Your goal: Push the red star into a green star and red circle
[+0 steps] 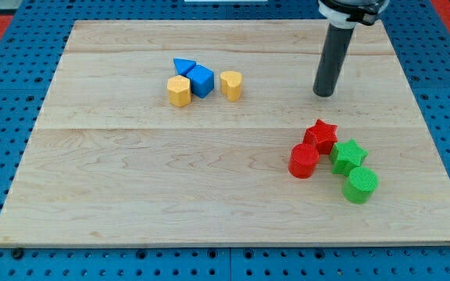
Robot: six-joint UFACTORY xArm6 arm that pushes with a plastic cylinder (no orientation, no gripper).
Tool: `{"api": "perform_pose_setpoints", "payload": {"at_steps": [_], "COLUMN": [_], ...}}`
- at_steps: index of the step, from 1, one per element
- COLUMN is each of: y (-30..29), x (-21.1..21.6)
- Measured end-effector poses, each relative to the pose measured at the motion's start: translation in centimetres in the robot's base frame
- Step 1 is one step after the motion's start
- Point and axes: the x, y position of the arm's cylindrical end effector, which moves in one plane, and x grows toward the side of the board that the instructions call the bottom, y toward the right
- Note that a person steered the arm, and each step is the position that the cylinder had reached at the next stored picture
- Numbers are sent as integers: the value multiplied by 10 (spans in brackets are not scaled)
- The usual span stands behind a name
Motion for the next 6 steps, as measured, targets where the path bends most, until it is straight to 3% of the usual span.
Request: {"api": "perform_pose_setpoints", "payload": {"at_steps": [1, 3, 4, 6], "y": [-37, -35, -38, -64], "x": [26, 93, 76, -29]}}
